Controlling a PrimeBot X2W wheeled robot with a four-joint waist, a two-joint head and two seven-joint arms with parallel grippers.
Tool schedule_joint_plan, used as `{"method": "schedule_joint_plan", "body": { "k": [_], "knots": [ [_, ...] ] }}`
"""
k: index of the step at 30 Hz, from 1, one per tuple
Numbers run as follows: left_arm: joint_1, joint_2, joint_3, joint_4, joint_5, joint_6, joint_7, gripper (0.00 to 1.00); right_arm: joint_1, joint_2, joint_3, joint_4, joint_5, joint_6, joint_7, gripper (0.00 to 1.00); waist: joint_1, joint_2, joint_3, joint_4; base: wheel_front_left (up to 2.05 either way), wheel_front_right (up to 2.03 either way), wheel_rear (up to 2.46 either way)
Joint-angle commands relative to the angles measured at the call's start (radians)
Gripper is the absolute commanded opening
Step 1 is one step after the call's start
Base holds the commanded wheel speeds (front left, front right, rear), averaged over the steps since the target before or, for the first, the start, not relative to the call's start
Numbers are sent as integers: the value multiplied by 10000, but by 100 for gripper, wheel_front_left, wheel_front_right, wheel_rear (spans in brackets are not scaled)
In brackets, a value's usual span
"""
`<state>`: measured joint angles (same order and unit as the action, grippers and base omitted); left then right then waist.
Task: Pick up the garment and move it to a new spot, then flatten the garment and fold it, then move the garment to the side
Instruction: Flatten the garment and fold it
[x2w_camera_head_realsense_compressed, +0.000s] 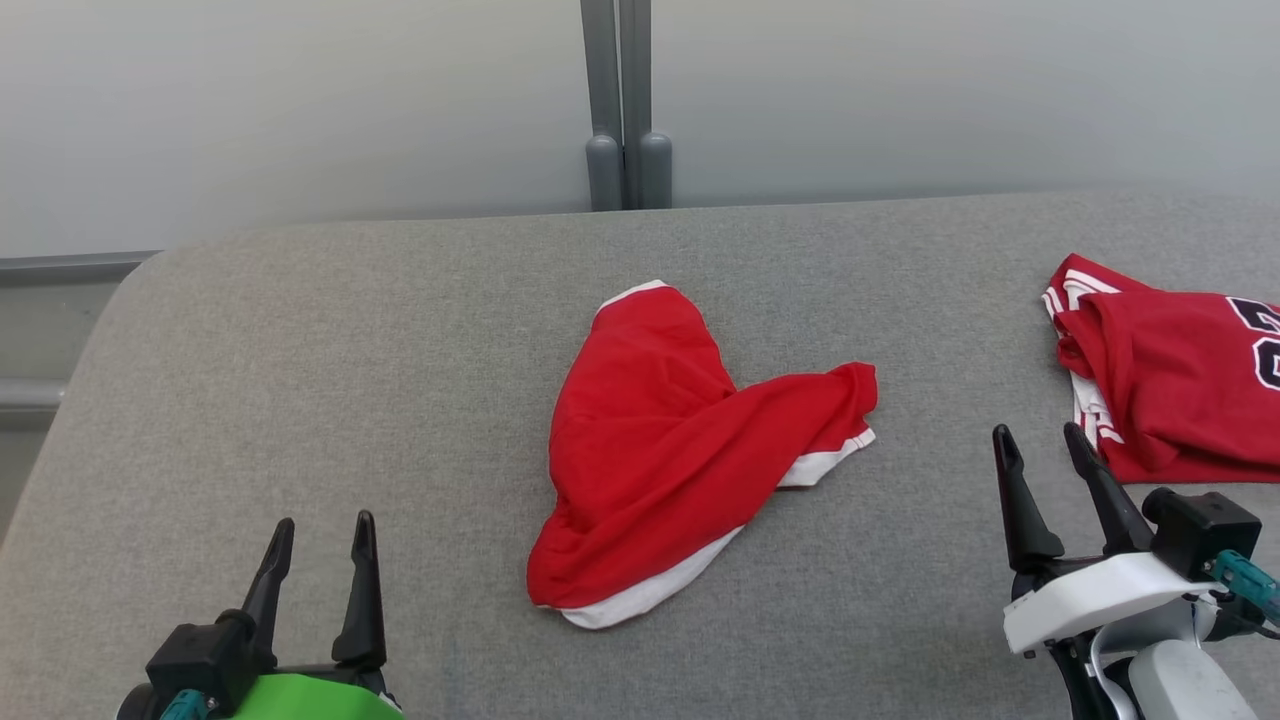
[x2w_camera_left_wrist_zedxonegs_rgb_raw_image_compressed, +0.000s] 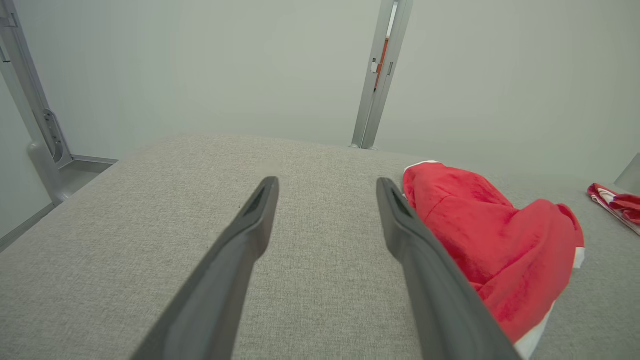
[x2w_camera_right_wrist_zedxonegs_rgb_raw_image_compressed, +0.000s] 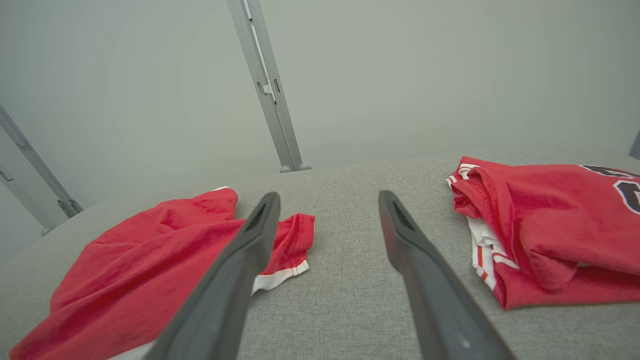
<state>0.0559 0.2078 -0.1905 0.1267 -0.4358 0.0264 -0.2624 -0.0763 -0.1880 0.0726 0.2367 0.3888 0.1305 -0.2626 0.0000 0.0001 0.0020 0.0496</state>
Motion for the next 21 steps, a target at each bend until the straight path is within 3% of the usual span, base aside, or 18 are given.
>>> {"method": "schedule_joint_plan", "body": {
  "k": [1,10,16,21],
  "knots": [
    [71,37,5,26,39,-43,-18,100,-52,-49,56,83,-65,5,-26,100,0,-1,16,11,0,0,0],
    [-78,267,-509,310,-35,-380,899,100,-376,-184,277,474,7,5,94,100,0,-1,216,-70,0,0,0],
    [-365,424,-1359,348,-507,-1154,2295,100,-1077,-553,1145,1298,367,5,1135,100,0,-1,531,-122,0,0,0],
    [-735,754,-2220,185,-959,-1486,3619,100,-1933,-877,1996,1917,975,5,2060,100,0,-1,913,-5,0,0,0]
  ]
}}
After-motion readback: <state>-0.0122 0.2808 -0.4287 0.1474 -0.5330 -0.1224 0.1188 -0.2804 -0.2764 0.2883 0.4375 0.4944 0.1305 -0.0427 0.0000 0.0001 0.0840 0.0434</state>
